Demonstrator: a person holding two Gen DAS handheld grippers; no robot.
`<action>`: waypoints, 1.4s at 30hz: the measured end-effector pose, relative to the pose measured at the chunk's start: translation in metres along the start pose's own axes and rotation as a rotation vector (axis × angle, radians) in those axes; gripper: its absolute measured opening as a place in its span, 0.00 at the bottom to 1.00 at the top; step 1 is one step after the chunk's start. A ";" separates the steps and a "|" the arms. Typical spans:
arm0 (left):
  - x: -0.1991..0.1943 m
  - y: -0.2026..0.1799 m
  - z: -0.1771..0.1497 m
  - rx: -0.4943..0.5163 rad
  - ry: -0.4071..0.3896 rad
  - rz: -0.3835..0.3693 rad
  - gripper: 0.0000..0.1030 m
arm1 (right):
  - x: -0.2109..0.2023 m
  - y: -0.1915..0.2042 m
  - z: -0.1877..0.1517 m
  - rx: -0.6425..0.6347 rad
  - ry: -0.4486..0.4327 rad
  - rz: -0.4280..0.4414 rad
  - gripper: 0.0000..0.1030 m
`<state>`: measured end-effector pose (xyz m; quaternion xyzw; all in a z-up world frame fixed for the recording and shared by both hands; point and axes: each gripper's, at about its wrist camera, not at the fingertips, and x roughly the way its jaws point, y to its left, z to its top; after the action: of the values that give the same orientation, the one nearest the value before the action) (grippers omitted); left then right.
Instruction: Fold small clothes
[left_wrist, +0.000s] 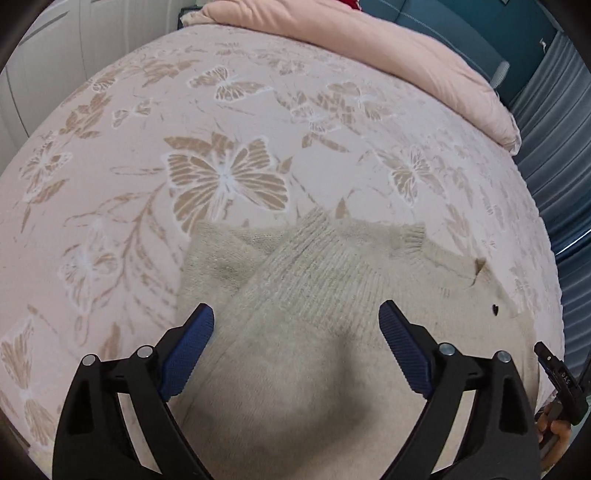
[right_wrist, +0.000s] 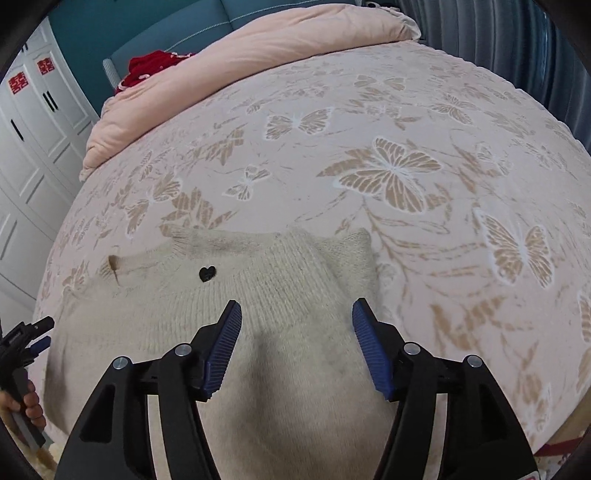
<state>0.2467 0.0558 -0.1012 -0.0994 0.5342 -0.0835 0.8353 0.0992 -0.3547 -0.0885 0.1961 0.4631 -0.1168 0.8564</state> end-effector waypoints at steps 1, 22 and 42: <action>0.011 -0.002 0.000 0.024 0.022 0.010 0.71 | 0.009 0.000 0.000 -0.006 0.009 -0.015 0.63; 0.002 -0.001 0.010 0.108 -0.061 0.128 0.29 | 0.008 -0.011 0.021 0.121 -0.045 0.036 0.15; -0.040 -0.038 -0.135 0.199 0.004 0.058 0.66 | -0.052 -0.058 -0.098 0.242 0.011 0.064 0.00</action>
<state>0.1060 0.0187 -0.1124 -0.0005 0.5275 -0.1121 0.8421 -0.0243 -0.3620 -0.1066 0.3132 0.4438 -0.1432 0.8273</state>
